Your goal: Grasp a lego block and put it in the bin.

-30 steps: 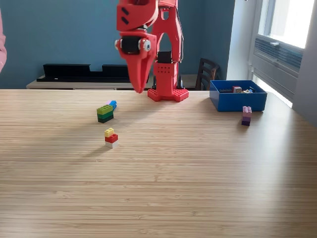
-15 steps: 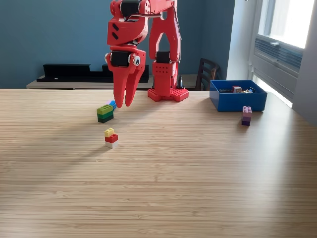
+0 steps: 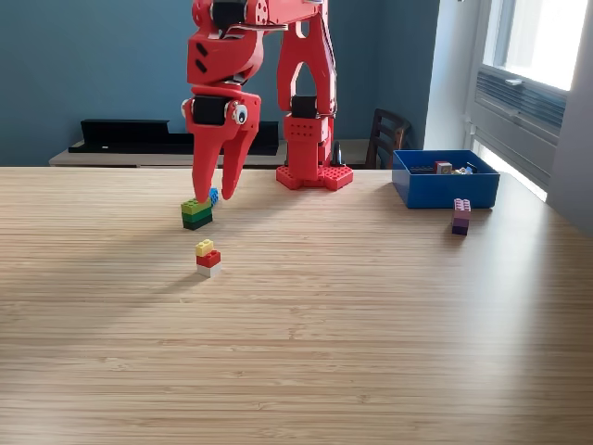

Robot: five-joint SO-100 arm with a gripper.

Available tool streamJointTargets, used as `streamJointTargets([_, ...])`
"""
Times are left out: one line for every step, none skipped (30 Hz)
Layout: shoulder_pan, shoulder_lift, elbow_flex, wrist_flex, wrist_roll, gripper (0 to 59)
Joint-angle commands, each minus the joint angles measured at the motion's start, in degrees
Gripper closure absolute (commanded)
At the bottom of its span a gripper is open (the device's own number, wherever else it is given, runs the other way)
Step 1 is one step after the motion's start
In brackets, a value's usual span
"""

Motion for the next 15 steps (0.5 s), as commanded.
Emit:
streamJointTargets([2.46, -6.24, -12.66, 1.93, -1.14, 36.6])
streamJointTargets([2.72, -7.91, -14.15, 2.11, -1.23, 36.6])
streamJointTargets([2.9, -9.49, -15.64, 2.29, -1.32, 36.6])
streamJointTargets([2.99, -10.99, -17.05, 2.55, -1.41, 36.6])
streamJointTargets([2.99, -12.39, -18.37, 2.9, -1.58, 36.5])
streamJointTargets([2.99, -13.89, -19.78, 3.25, -1.76, 36.5])
streamJointTargets([2.9, -15.29, -21.18, 3.6, -1.93, 36.4])
streamJointTargets([2.81, -16.7, -22.59, 3.96, -2.11, 36.4])
streamJointTargets([2.81, -18.11, -23.91, 4.13, -2.11, 36.5])
streamJointTargets([2.72, -19.42, -25.22, 4.57, -2.11, 36.6])
streamJointTargets([2.64, -20.74, -26.46, 5.01, -2.11, 36.7])
streamJointTargets([2.46, -21.97, -27.51, 5.36, -2.11, 36.8])
streamJointTargets([2.02, -23.12, -28.39, 5.71, -2.11, 36.8])
streamJointTargets([1.58, -24.17, -29.18, 6.06, -2.2, 36.8])
streamJointTargets([1.14, -25.05, -29.79, 6.42, -2.37, 36.8])
